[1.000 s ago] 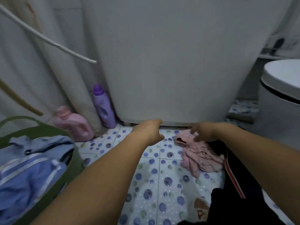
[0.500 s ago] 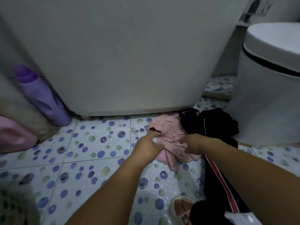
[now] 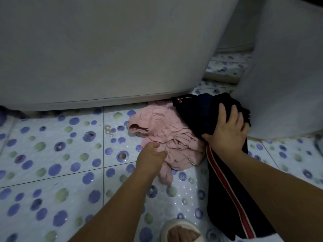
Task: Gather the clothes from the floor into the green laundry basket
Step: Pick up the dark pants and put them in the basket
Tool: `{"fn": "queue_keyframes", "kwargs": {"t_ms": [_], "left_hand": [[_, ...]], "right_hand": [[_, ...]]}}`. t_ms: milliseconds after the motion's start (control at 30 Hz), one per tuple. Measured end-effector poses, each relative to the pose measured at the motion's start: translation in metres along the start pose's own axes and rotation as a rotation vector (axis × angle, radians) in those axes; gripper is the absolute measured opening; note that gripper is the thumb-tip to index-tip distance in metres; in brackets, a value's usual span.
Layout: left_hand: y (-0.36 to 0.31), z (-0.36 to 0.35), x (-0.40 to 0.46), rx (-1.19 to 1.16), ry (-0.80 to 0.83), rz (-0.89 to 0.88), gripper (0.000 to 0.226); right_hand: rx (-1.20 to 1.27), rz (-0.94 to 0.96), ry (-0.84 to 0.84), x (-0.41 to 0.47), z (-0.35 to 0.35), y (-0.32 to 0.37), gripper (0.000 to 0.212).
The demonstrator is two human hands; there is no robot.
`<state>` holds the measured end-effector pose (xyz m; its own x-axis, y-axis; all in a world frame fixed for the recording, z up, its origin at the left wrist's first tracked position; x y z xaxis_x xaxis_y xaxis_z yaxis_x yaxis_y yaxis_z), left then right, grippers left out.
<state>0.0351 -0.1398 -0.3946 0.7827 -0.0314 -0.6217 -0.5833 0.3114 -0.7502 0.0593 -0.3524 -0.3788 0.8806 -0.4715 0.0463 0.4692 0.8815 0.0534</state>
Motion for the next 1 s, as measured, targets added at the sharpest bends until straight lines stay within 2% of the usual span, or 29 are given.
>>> {"fn": "queue_keyframes", "kwargs": {"t_ms": [33,100,133,200,300,367,467,567,700,733,800,900,967,1000], "left_hand": [[-0.005,-0.006,-0.001,-0.028,0.013,-0.009,0.036],[-0.014,-0.02,-0.002,-0.121,0.056,-0.017,0.033],[-0.018,-0.027,-0.001,-0.172,0.08,-0.013,0.035],[-0.024,-0.04,-0.003,-0.263,0.128,-0.013,0.041],[-0.035,-0.046,-0.008,-0.322,0.191,-0.044,0.058],[-0.044,-0.042,-0.013,-0.409,0.231,-0.028,0.068],[-0.054,-0.028,-0.007,-0.616,0.274,-0.01,0.076],[-0.053,-0.004,-0.002,-0.853,0.238,-0.016,0.08],[-0.028,0.027,-0.004,-0.951,0.125,-0.003,0.062],[-0.022,0.031,-0.003,-0.942,0.07,0.005,0.057],[-0.014,0.04,-0.006,-0.923,-0.048,0.004,0.049],[-0.015,0.051,-0.01,-0.96,-0.179,0.001,0.043],[-0.018,0.058,-0.012,-0.993,-0.211,-0.003,0.041],[-0.019,0.062,-0.011,-1.008,-0.219,0.0,0.042]], "right_hand": [[0.046,-0.093,0.052,0.005,-0.002,-0.01,0.112],[0.369,-0.334,0.167,0.009,-0.007,-0.024,0.114],[0.572,-0.422,0.188,0.01,-0.01,-0.028,0.11],[0.856,-0.481,0.201,0.008,-0.015,-0.026,0.091],[1.01,-0.399,0.192,0.004,-0.005,-0.003,0.05],[1.133,-0.288,0.192,-0.006,0.011,0.021,0.044],[1.265,0.003,0.288,-0.032,0.038,0.061,0.044],[1.232,0.273,0.45,-0.057,0.044,0.093,0.044],[1.18,0.356,0.642,-0.071,0.037,0.105,0.042],[1.152,0.371,0.655,-0.075,0.035,0.104,0.041],[1.023,0.411,0.578,-0.081,0.032,0.103,0.045],[0.756,0.425,0.456,-0.083,0.021,0.088,0.089],[0.52,0.5,0.563,-0.088,0.011,0.081,0.12],[0.381,0.545,0.615,-0.093,0.004,0.078,0.128]]}}
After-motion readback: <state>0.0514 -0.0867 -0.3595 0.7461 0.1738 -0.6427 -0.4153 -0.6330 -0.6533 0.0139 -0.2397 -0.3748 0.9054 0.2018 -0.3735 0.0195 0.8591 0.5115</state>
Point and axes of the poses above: each hand's wrist, its own x-axis towards the middle knuckle, its own z-axis out of the back of the hand, y = z × x, the point moved 2 cm from there along x, towards the middle knuckle, and after that the axes turned 1 degree about y, right-handed, at the moved point
